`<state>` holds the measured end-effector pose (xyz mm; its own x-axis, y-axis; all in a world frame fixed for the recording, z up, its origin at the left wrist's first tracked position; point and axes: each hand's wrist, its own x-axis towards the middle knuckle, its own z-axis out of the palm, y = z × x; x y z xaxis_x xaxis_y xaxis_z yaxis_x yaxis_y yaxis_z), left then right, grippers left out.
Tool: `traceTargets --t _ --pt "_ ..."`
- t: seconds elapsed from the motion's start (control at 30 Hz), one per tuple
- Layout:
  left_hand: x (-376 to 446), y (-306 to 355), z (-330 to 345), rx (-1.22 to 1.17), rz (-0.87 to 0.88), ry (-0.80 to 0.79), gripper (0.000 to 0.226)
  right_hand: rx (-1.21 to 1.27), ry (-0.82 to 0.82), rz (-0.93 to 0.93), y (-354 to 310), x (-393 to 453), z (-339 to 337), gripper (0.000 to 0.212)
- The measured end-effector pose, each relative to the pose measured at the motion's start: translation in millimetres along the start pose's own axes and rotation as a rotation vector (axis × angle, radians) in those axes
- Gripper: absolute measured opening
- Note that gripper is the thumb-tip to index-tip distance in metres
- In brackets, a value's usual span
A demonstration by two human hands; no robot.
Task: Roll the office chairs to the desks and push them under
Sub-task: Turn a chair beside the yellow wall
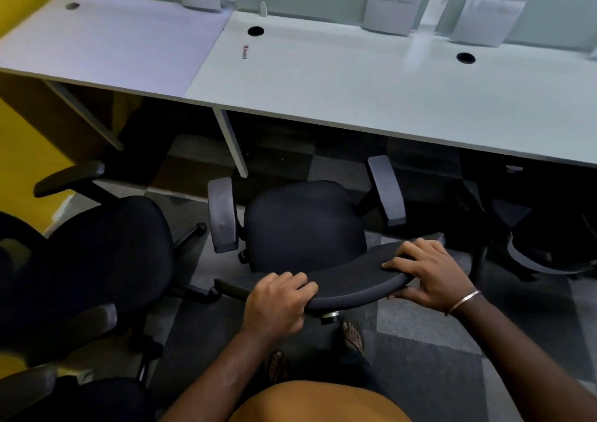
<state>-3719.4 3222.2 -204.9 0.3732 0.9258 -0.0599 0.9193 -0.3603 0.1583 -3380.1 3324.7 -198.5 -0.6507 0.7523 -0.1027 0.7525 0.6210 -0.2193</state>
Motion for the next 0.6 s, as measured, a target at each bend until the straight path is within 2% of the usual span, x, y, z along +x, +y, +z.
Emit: traceTargets --t 0.23,0.37,0.47,0.6 --pt "53.7 -34.5 -15.5 0.094 0.01 -0.079 0.038 -0.024 0.127 -0.051 23.3 32.0 1.5 0.055" --pt "90.8 -26.3 -18.3 0.106 -0.206 -0.067 0.044 -0.021 0.143 0.041 42.7 45.6 3.6 0.055" --pt "113.4 -9.8 -14.1 0.074 -0.333 0.016 0.05 -0.037 0.115 0.128 59.3 62.8 -2.1 0.062" --pt "145.6 3.4 -12.4 0.101 -0.334 0.133 0.058 -0.053 0.096 0.32 67.9 82.8 -2.9 0.088"
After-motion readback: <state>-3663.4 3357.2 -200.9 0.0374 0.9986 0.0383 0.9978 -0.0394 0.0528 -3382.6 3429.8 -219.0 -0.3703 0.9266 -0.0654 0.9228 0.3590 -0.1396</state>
